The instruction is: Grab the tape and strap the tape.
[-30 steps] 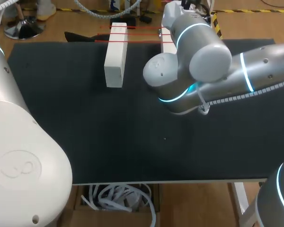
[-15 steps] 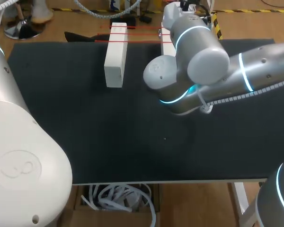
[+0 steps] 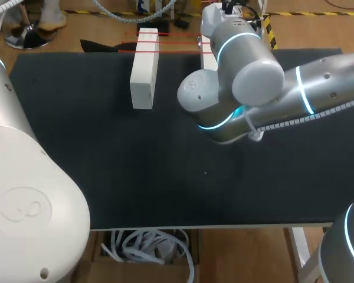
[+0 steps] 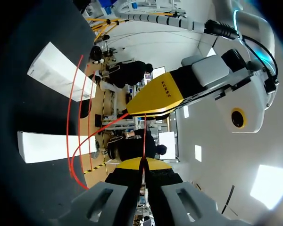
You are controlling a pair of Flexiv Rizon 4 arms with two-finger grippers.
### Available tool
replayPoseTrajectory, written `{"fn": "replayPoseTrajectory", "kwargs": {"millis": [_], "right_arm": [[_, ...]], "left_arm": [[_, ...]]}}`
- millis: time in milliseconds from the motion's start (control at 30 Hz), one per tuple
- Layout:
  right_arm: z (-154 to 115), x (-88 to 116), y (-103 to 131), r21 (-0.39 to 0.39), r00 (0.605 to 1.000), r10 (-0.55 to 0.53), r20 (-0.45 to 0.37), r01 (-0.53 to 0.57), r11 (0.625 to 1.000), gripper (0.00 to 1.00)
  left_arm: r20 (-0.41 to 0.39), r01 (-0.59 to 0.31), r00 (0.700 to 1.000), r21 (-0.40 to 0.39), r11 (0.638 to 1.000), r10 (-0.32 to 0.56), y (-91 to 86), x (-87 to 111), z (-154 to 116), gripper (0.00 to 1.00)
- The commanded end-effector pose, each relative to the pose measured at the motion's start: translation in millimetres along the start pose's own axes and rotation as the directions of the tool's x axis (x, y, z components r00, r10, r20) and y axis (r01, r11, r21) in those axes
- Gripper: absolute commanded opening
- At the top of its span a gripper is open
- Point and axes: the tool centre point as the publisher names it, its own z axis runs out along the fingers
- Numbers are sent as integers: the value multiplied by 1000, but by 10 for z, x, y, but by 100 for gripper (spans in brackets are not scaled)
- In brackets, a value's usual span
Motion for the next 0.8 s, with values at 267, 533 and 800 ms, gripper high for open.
{"fn": "replayPoseTrajectory", "kwargs": {"millis": [267,533,800], "right_arm": [[-59,-48,-37,18,1000,-12,2,11,1000,0],[-82,-43,-26,27,999,-31,9,31,999,0],[-67,-64,-10,37,998,-59,31,58,998,0]], "left_arm": [[-1,1,1000,-5,1000,-1,-9,-1,-9,0],[-1,1,1000,-5,1000,-1,-9,-1,-9,0],[-1,1,1000,-5,1000,-1,-9,-1,-9,0]]}}
